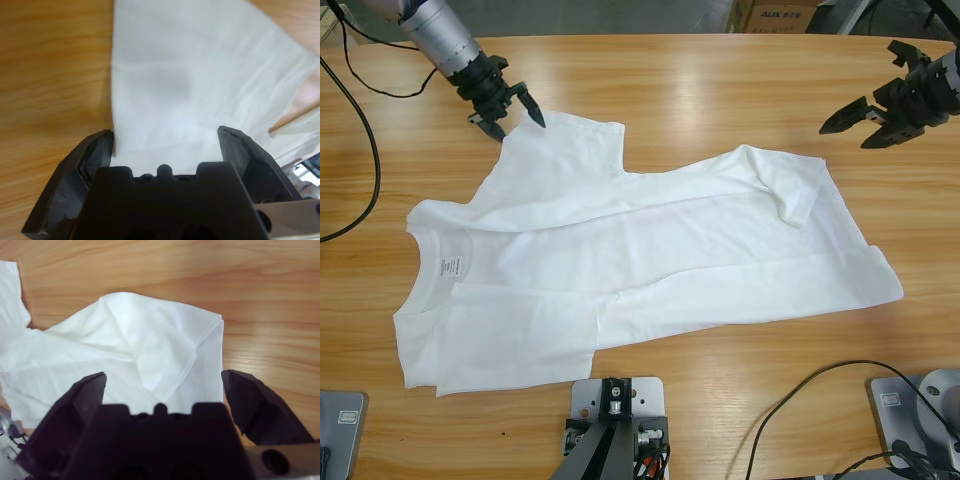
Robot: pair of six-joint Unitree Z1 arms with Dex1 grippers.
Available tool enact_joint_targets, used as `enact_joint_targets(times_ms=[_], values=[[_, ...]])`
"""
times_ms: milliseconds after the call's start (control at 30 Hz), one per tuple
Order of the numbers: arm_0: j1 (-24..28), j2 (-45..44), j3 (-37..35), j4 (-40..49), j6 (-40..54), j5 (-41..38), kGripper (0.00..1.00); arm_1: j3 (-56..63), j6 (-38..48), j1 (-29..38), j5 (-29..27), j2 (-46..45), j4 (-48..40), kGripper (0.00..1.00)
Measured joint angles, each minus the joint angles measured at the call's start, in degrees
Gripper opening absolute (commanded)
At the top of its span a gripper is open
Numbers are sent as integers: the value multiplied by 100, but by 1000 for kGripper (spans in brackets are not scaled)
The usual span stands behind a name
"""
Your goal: Fold clothes
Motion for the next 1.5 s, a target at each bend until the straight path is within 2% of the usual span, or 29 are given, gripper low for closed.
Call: enact_joint_targets(times_ms=[267,767,800,867,900,1500], values=[[59,-4,80,-190,-273,-8,667,13,0,-7,0,0,-11,931],[76,-4,134,-532,-732,-41,653,89,0,-22,0,-2,-67,931],[76,-4,142,-554,-757,-41,603,89,0,-24,0,-2,-67,931],[76,-11,156,-616,-809,-50,402,100,0,-25,0,-2,-67,931],[76,-15,162,-641,-835,-52,375,107,0,-25,0,-2,-67,931],[75,-33,383,-871,64,-462,364,162,0,-26,0,-6,-101,931]])
